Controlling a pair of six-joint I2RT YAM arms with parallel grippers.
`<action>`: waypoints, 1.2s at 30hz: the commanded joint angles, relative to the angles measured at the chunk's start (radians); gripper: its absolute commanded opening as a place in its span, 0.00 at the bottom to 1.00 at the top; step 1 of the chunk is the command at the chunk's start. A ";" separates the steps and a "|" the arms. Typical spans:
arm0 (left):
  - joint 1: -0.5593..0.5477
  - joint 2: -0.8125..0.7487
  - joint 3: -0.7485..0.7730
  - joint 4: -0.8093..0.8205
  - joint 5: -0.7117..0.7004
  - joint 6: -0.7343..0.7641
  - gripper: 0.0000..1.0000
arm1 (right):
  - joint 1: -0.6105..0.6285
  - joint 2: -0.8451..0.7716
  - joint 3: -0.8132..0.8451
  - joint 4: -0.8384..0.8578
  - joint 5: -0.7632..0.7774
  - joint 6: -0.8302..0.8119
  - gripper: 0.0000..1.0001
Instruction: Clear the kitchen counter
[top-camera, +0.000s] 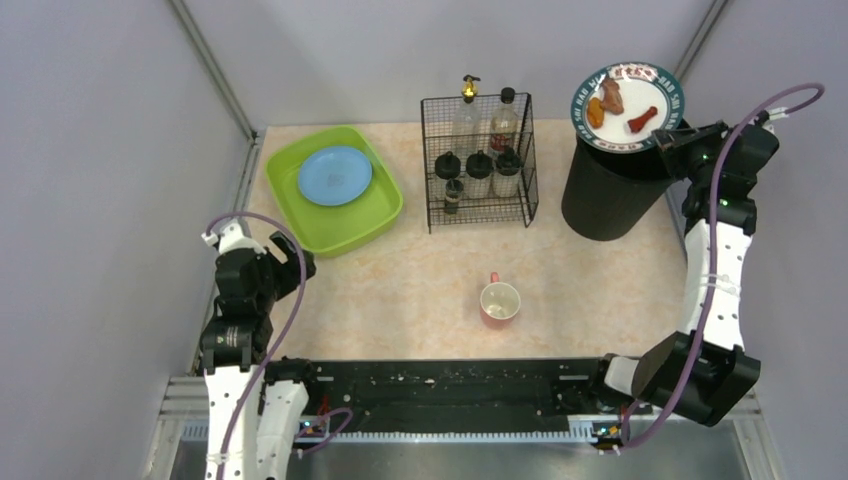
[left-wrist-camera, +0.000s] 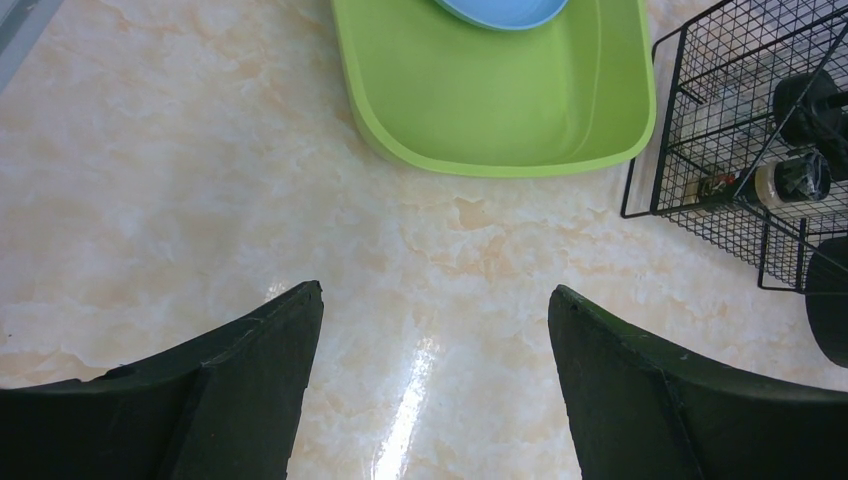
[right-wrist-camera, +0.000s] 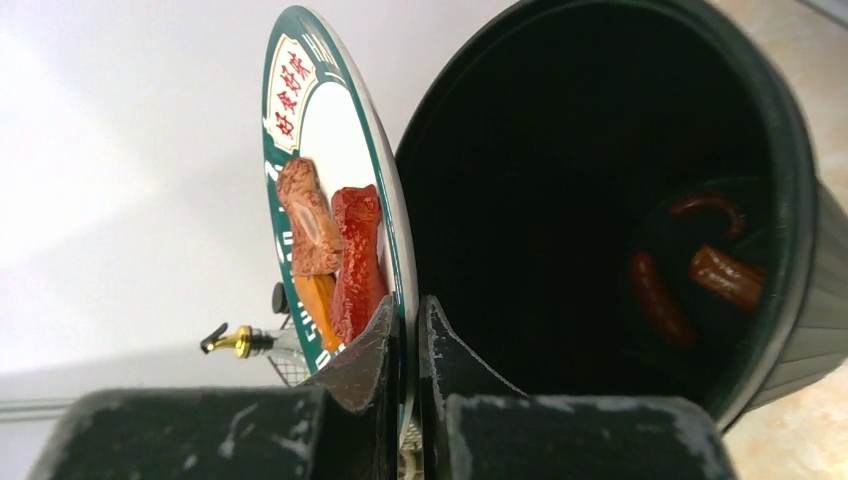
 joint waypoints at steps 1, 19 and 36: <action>-0.012 0.005 -0.005 0.056 0.010 0.019 0.87 | -0.019 -0.066 0.099 0.013 0.084 -0.062 0.00; -0.049 -0.006 -0.002 0.054 0.007 0.020 0.87 | -0.020 -0.170 0.033 -0.062 0.294 -0.225 0.00; -0.064 -0.018 -0.004 0.055 0.000 0.017 0.87 | 0.135 -0.173 -0.004 -0.008 0.610 -0.540 0.00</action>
